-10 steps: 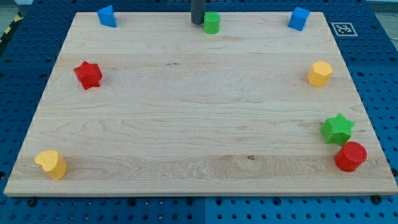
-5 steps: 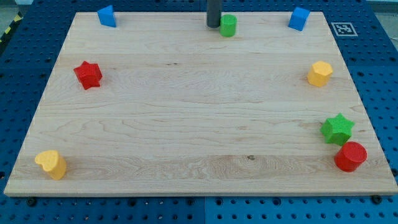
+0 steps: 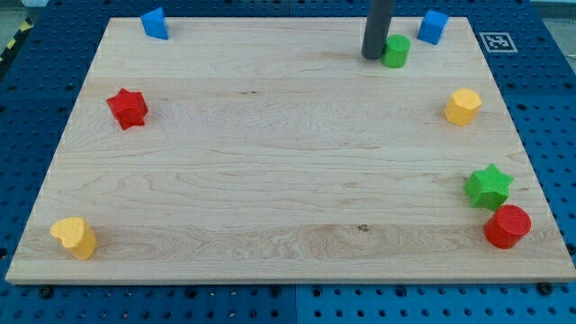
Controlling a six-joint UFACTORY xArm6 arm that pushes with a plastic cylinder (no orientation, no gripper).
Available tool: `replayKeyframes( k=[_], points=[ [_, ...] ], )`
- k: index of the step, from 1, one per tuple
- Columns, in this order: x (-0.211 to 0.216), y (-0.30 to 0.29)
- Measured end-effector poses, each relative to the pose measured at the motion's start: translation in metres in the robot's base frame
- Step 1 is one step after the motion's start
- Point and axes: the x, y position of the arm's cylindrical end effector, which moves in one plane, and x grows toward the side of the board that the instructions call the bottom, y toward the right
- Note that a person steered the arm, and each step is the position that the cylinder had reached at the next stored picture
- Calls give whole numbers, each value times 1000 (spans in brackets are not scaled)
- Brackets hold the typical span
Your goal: Move the green circle below to the blue cube
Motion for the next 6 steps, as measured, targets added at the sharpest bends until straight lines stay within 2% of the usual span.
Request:
replayKeyframes(
  k=[2, 6],
  points=[
    [17, 42],
    [30, 58]
  ],
)
